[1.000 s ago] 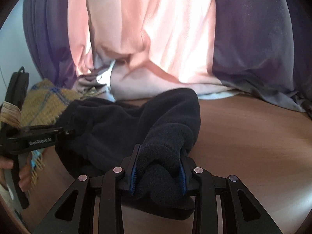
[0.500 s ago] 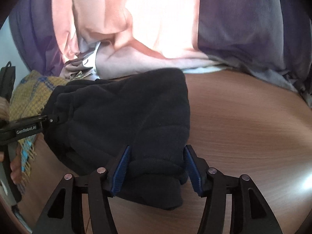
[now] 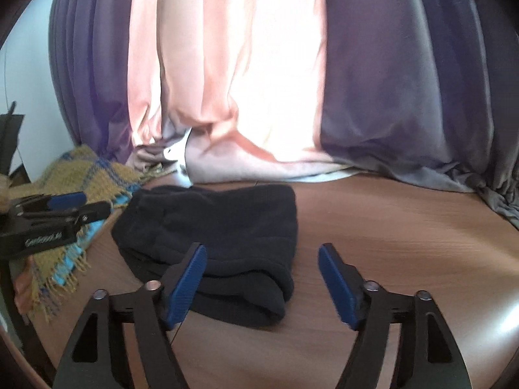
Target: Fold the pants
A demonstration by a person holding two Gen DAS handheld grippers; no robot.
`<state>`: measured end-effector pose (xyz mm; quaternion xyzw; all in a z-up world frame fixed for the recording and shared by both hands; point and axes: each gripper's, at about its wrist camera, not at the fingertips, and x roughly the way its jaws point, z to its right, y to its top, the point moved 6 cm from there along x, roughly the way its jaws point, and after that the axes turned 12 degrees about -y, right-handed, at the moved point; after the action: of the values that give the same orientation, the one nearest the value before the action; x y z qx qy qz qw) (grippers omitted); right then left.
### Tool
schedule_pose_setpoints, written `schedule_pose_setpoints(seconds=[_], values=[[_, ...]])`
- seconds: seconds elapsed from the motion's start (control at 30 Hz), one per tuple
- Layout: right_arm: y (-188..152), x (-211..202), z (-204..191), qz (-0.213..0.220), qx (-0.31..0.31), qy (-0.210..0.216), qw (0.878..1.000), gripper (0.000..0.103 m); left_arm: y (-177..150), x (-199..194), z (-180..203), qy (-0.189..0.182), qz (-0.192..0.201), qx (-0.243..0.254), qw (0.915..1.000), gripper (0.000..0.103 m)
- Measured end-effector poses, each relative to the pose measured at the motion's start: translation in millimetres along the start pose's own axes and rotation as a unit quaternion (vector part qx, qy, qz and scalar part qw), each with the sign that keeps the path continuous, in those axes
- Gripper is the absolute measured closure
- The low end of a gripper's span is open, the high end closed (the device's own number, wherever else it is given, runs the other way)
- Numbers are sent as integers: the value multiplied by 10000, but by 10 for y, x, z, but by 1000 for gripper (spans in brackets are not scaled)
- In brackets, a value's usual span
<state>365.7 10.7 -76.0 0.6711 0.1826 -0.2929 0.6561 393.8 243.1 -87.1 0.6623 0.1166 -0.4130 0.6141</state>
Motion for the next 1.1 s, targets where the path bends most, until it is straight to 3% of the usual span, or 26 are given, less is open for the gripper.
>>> schedule_pose_setpoints(seconds=[0.17, 0.43, 0.6, 1.1], values=[[-38, -357, 161, 138, -7, -162, 9998, 15, -78, -309, 293, 3, 216, 133, 9997, 29], [-187, -939, 502, 344, 8, -449, 9984, 13, -268, -715, 716, -102, 473, 57, 9988, 17], [-294, -1221, 709, 532, -6, -611, 9967, 12, -396, -938, 952, -50, 566, -29, 9984, 16], [-684, -1939, 1190, 544, 97, -613, 9966, 12, -858, -1483, 1573, -12, 731, -55, 9973, 13]])
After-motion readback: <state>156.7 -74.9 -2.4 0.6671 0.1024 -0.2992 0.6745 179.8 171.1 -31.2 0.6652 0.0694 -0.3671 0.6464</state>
